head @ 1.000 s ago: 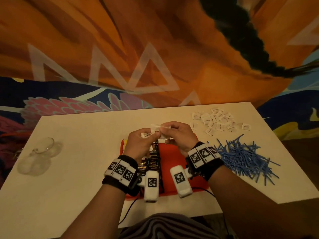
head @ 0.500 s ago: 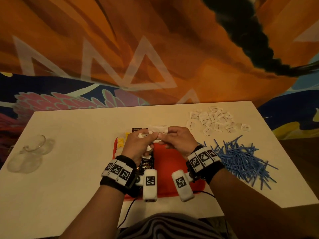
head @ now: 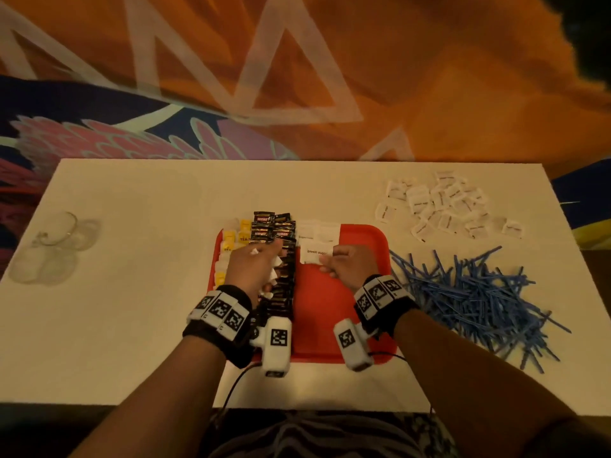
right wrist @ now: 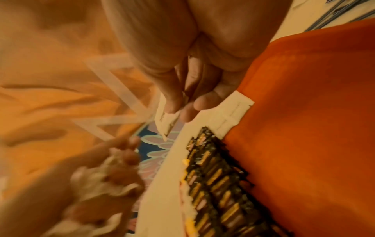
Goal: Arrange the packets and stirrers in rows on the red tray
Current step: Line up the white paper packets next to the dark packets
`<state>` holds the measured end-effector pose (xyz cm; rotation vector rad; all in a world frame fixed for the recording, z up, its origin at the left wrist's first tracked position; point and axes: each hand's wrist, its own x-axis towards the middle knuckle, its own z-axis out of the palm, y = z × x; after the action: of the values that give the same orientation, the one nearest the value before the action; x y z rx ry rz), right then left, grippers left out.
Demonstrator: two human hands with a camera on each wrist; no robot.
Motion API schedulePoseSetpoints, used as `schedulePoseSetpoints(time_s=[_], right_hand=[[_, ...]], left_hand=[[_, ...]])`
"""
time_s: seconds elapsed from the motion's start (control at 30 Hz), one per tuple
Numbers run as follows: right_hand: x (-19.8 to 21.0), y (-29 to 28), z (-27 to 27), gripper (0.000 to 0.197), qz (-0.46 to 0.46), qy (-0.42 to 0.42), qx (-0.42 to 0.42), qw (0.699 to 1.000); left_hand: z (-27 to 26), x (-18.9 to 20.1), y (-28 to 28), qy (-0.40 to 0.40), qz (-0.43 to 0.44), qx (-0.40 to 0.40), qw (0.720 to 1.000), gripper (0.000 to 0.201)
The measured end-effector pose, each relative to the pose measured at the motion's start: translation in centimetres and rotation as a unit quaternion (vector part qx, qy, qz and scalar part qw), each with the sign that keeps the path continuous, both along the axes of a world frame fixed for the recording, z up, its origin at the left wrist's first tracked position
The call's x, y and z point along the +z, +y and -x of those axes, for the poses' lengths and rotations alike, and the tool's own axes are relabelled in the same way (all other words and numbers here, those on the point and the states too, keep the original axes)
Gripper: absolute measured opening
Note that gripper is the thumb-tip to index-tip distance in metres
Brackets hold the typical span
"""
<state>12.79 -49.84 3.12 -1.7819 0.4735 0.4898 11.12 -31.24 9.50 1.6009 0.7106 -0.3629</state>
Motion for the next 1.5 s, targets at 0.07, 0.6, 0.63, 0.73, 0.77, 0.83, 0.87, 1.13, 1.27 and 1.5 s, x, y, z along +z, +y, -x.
schedulePoseSetpoints(time_s=[0.07, 0.6, 0.63, 0.73, 0.77, 0.83, 0.87, 1.13, 1.27, 1.5], right_hand=[[-2.1, -0.3, -1.3, 0.031, 0.044, 0.019, 0.017, 0.999], [-7.4, 3.0, -6.4, 0.029, 0.168, 0.047, 0.036, 0.984], [-7.5, 3.1, -6.4, 0.026, 0.182, 0.043, 0.036, 0.982], [-7.9, 3.2, -6.2, 0.020, 0.194, 0.037, 0.010, 0.980], [-8.1, 3.1, -6.1, 0.022, 0.192, 0.038, -0.004, 0.981], [-8.1, 3.0, -5.8, 0.024, 0.200, 0.031, -0.018, 0.979], [-8.1, 3.0, -5.7, 0.024, 0.209, 0.019, -0.019, 0.978], [-8.1, 3.2, -4.6, 0.024, 0.216, -0.081, 0.097, 0.968], [-6.1, 2.8, -4.1, 0.020, 0.185, -0.095, 0.061, 0.976], [1.6, 3.0, -1.6, 0.012, 0.052, -0.144, 0.088, 0.984]], left_hand=[[0.0, -0.5, 0.8, 0.008, 0.008, 0.001, 1.000, 0.029], [0.6, -0.9, 5.1, 0.046, -0.004, 0.021, 0.999, 0.028], [0.6, -1.0, 5.3, 0.044, -0.002, 0.022, 0.999, 0.027], [0.7, -1.5, 5.7, 0.043, 0.000, 0.021, 0.999, 0.027], [0.7, -1.6, 5.7, 0.044, 0.001, 0.019, 0.999, 0.027], [0.8, -1.7, 5.8, 0.045, 0.003, 0.017, 0.999, 0.027], [0.9, -1.7, 5.8, 0.048, 0.004, 0.017, 0.999, 0.028], [1.5, -1.7, 5.8, 0.051, 0.019, 0.012, 0.998, 0.028], [1.4, -1.4, 5.1, 0.062, 0.047, 0.028, 0.997, 0.038], [0.3, -0.3, 2.3, 0.056, 0.161, 0.006, 0.985, 0.059]])
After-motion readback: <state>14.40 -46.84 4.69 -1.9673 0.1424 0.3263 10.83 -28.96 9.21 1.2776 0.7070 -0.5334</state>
